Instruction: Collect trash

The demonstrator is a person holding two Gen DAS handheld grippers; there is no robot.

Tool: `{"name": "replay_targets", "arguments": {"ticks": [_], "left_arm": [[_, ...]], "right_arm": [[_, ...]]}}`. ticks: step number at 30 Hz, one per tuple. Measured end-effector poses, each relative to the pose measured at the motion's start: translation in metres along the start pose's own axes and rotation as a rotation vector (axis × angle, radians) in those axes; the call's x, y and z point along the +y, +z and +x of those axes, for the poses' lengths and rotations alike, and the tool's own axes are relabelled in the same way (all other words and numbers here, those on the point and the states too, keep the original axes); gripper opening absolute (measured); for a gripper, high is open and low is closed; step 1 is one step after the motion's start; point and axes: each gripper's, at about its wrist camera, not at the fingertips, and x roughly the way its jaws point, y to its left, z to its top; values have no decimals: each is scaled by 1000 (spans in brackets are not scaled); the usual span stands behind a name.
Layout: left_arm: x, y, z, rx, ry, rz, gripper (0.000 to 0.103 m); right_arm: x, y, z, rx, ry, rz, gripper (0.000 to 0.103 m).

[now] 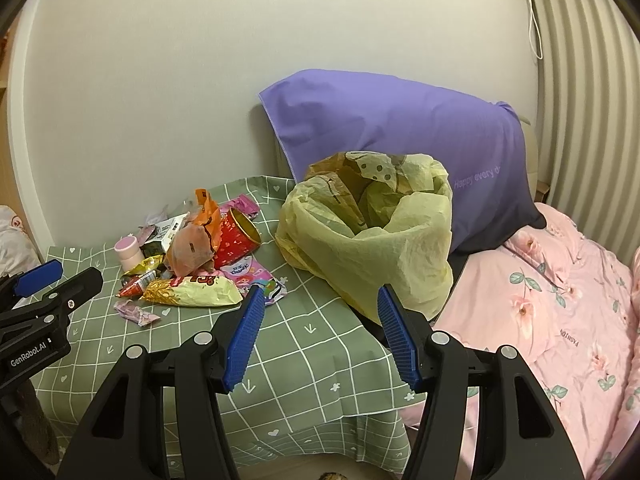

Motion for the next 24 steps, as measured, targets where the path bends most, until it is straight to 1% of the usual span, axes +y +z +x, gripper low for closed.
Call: {"name": "replay_targets", "arguments": {"ticks": [19,24], "left_arm": [[4,3,2,-5,3,-3,72],[13,9,10,-5,9,-3,72]], "right_arm": [[4,2,4,1,6,-10,56],[2,13,15,0,19,-25,56]]}}
